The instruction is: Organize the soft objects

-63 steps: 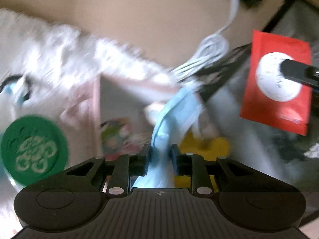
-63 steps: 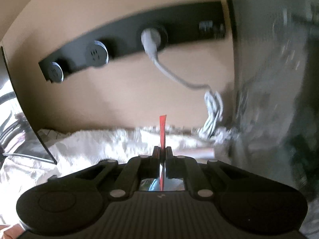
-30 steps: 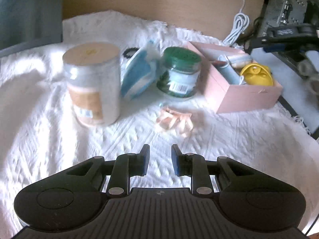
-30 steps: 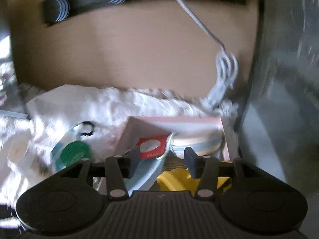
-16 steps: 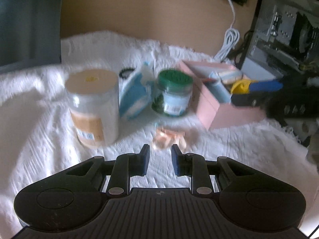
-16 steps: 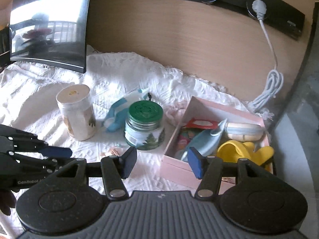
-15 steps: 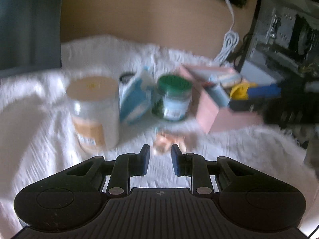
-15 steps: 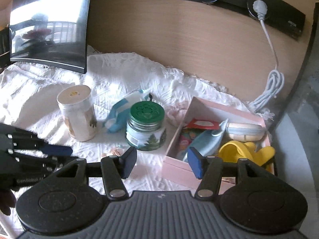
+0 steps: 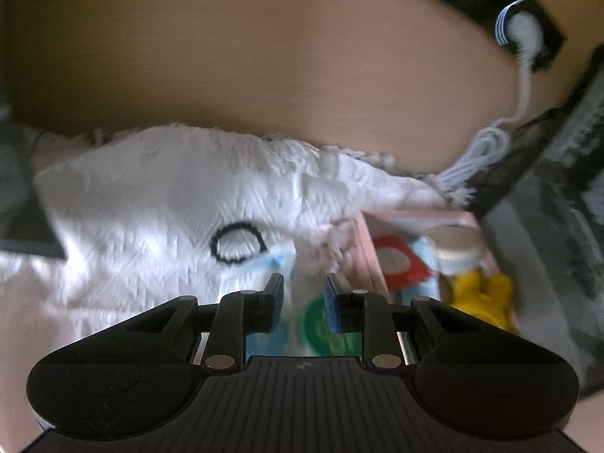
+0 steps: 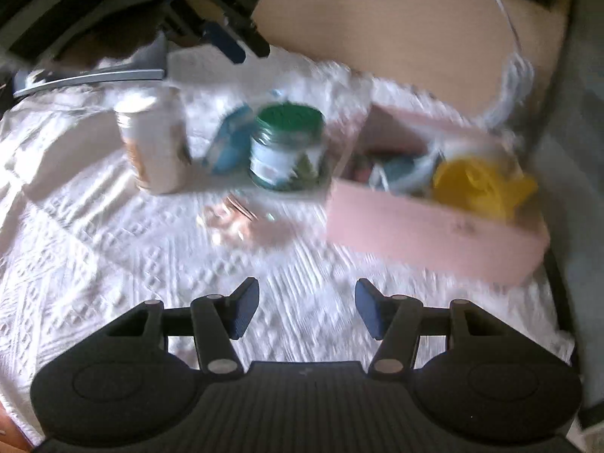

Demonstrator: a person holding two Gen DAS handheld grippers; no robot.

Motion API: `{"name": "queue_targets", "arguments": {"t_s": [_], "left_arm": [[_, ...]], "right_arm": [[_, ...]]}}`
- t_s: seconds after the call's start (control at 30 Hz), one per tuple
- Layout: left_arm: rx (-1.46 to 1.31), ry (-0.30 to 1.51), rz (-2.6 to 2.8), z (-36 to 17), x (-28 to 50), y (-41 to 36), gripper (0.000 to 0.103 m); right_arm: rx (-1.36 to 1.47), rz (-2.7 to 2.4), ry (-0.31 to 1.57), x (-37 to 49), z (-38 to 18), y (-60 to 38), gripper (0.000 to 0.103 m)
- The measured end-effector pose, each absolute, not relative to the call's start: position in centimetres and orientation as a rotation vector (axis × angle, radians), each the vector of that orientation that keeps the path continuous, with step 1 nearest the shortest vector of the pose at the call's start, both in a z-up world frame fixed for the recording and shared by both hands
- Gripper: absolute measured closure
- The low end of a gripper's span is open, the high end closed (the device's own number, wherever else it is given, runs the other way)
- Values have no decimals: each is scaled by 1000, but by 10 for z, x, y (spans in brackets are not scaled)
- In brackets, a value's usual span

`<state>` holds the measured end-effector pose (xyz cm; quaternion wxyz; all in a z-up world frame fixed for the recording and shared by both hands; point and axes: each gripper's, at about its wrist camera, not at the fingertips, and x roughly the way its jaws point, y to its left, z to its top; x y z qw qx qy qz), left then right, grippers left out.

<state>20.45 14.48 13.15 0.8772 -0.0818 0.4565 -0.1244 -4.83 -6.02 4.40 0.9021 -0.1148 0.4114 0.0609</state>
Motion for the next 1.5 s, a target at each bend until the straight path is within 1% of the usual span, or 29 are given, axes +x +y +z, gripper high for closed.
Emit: {"name": "queue_targets", "arguments": {"t_s": [0.13, 0.27, 0.4, 0.47, 0.57, 0.67, 0.77, 0.8, 0.87, 0.97, 1.1, 1.2, 1.33, 1.4, 1.43, 1.5], "left_arm": [[-64, 1013, -227, 112, 234, 119, 77], [16, 1013, -200, 99, 240, 106, 77], [-25, 988, -184, 103, 241, 118, 77], [-81, 935, -203, 114, 230, 130, 77], [-118, 829, -248, 130, 199, 148, 77], [-141, 758, -295, 139, 162, 162, 77], [-148, 689, -322, 139, 118, 174, 77], [-143, 670, -325, 139, 105, 177, 77], [-124, 629, -331, 135, 77, 182, 77], [-83, 611, -346, 121, 44, 184, 77], [-32, 640, -349, 95, 17, 191, 77], [-79, 684, -320, 79, 7, 207, 77], [-132, 704, -238, 67, 0, 233, 77], [-148, 708, -211, 64, -1, 240, 77], [-152, 709, -203, 64, -3, 242, 77], [-152, 711, -201, 64, -3, 243, 77]], "right_arm": [[-154, 76, 872, -48, 33, -76, 46], [-117, 59, 902, -45, 24, -87, 46], [-153, 55, 889, -42, 25, -87, 46], [-197, 73, 870, -39, 33, -81, 46], [-218, 133, 816, -23, 62, -70, 46], [-203, 180, 781, 7, 94, -58, 46], [-160, 212, 782, 55, 126, -47, 46], [-127, 227, 803, 76, 135, -43, 45], [-75, 260, 880, 114, 142, -32, 35], [-23, 284, 1025, 173, 130, -12, 35], [-76, 197, 1143, 228, 91, 15, 35], [-152, 142, 1214, 248, 60, 30, 35], [-186, 149, 1249, 251, 42, 44, 35], [-187, 167, 1274, 249, 36, 50, 39], [-183, 179, 1277, 245, 35, 52, 48], [-189, 199, 1251, 237, 41, 55, 57]]}}
